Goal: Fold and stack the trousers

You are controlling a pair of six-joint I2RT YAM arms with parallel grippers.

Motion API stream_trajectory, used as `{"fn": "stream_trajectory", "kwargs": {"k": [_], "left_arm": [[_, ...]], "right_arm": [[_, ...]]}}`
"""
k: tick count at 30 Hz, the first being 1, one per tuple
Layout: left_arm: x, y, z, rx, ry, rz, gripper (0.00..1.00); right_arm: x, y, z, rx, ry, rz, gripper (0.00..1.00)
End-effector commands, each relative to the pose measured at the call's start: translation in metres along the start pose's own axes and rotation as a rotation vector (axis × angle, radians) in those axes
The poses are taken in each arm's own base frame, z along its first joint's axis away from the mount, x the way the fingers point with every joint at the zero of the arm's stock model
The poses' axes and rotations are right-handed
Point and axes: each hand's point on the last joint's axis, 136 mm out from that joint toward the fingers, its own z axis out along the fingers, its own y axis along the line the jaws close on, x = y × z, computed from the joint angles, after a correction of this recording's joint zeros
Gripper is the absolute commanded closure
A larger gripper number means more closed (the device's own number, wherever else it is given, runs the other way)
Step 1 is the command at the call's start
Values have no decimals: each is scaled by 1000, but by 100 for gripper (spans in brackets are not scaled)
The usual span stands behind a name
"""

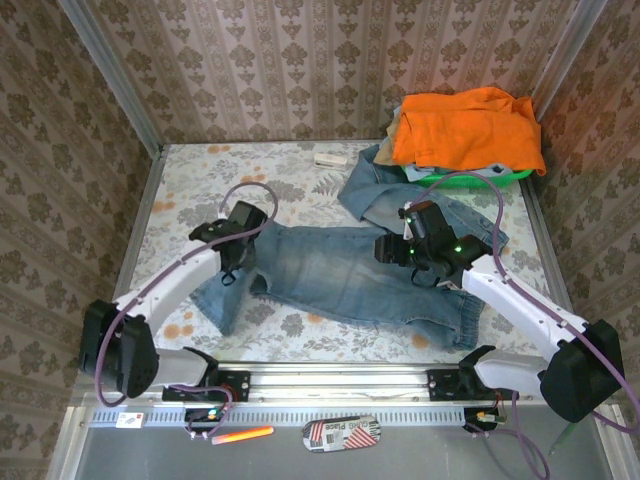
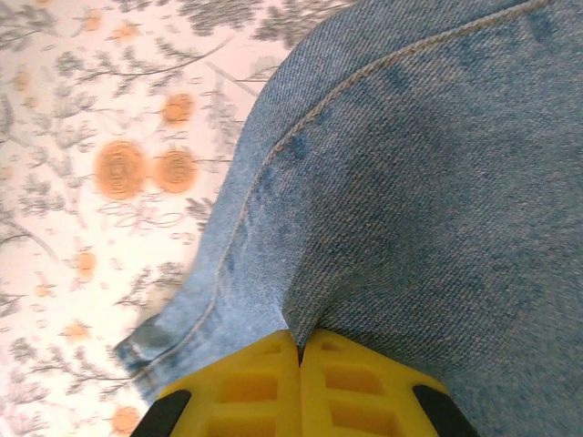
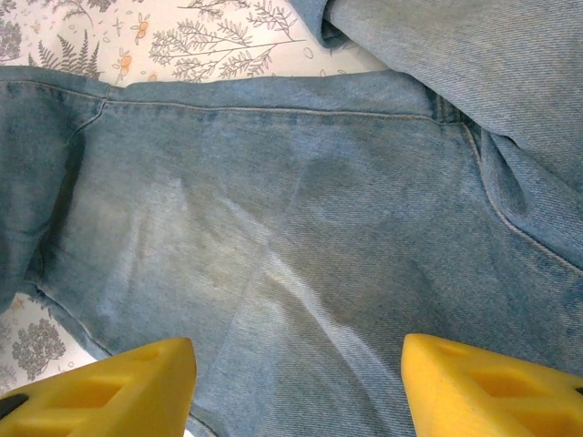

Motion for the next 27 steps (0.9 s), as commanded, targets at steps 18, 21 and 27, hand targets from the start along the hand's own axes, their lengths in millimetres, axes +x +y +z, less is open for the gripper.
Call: {"fn": "stream_trajectory", "kwargs": {"k": [18,21,27], "left_arm": [[-98,85,18,-313,8,42,8],[-95,73,0,-190,-51,-59,0],[-38,106,-20,-13,-112,-433,2]], "right_arm": [[16,2,0,-36,36,6,34],[24,-5,-2,-9,57,0,33],[33,-4,6,-31,79,20,33]]}}
